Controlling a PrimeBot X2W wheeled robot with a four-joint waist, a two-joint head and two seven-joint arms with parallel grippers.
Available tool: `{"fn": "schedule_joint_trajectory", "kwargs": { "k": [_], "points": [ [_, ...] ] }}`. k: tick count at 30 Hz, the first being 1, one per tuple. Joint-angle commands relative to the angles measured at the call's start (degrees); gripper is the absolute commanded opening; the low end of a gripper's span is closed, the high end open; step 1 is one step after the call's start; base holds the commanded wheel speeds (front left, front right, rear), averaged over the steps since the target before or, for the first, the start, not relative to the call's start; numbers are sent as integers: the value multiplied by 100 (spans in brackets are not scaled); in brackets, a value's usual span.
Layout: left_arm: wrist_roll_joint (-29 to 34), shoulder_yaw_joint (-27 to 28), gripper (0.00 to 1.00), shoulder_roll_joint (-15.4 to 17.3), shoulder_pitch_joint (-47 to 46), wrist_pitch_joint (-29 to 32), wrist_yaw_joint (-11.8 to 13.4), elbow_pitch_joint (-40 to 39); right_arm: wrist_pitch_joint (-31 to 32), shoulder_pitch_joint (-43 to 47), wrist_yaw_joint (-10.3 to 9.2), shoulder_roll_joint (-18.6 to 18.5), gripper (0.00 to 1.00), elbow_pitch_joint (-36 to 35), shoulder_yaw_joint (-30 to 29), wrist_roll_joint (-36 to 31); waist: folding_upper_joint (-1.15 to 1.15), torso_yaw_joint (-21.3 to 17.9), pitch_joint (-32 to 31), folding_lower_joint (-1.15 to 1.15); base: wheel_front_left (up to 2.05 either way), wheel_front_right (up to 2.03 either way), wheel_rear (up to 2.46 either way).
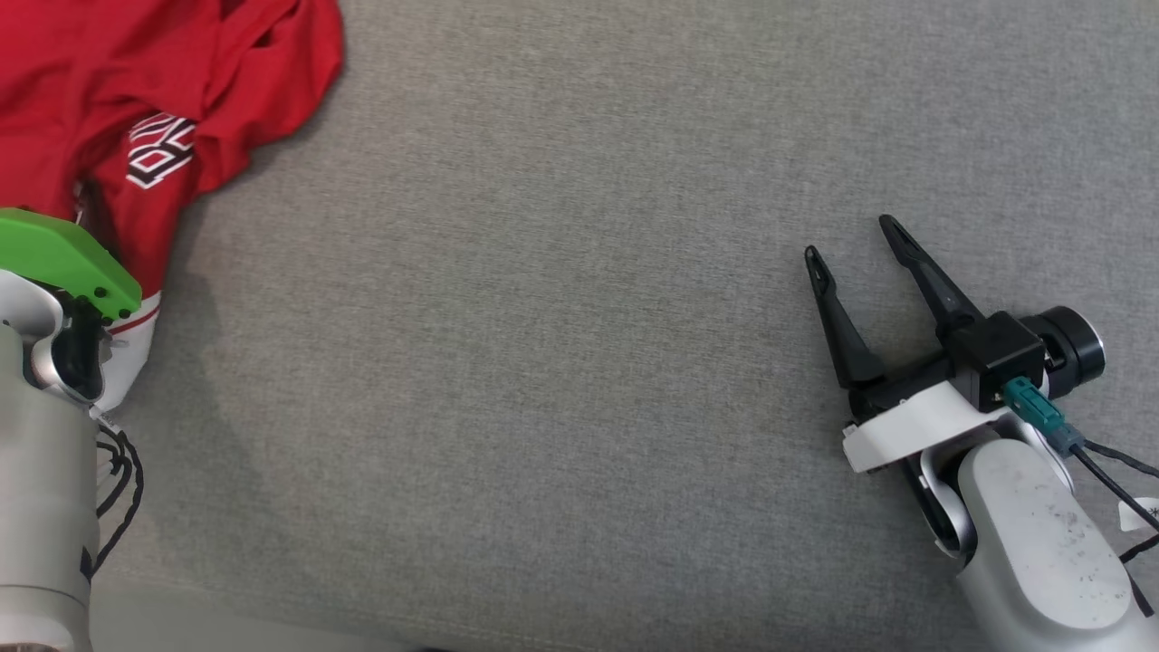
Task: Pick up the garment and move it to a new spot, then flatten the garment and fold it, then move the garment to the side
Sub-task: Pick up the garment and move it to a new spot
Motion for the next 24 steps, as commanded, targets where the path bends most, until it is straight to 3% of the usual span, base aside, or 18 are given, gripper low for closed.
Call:
{"fn": "schedule_joint_trajectory", "kwargs": {
  "k": [1,5,9,10,11,13,14,24],
  "points": [
    [73,-10,100,80,-174,34,110,125,14,-5,-12,-78,100,91,3,38,0,-390,386,0,0,0,0],
    [143,0,99,271,-418,65,441,532,22,38,-12,-126,100,61,82,37,0,-457,492,0,0,0,0],
    [68,64,80,345,-588,62,572,805,50,124,-13,-215,100,105,105,73,0,-495,603,0,0,0,0],
    [40,83,69,360,-614,76,551,885,54,149,-14,-242,100,133,120,97,0,-504,632,0,0,0,0],
    [61,75,64,358,-614,74,568,953,56,171,-14,-264,100,156,132,126,0,-507,641,0,0,0,0],
    [86,37,33,359,-576,120,555,1133,61,225,-17,-304,100,216,158,158,0,-528,634,0,0,0,0],
    [16,82,0,353,-556,77,548,1210,63,246,-17,-320,100,236,164,184,0,-537,620,0,0,0,0],
    [4,96,0,645,-543,-979,183,1185,47,423,-11,48,100,254,80,254,0,-577,-88,0,0,0,0]
  ]
}}
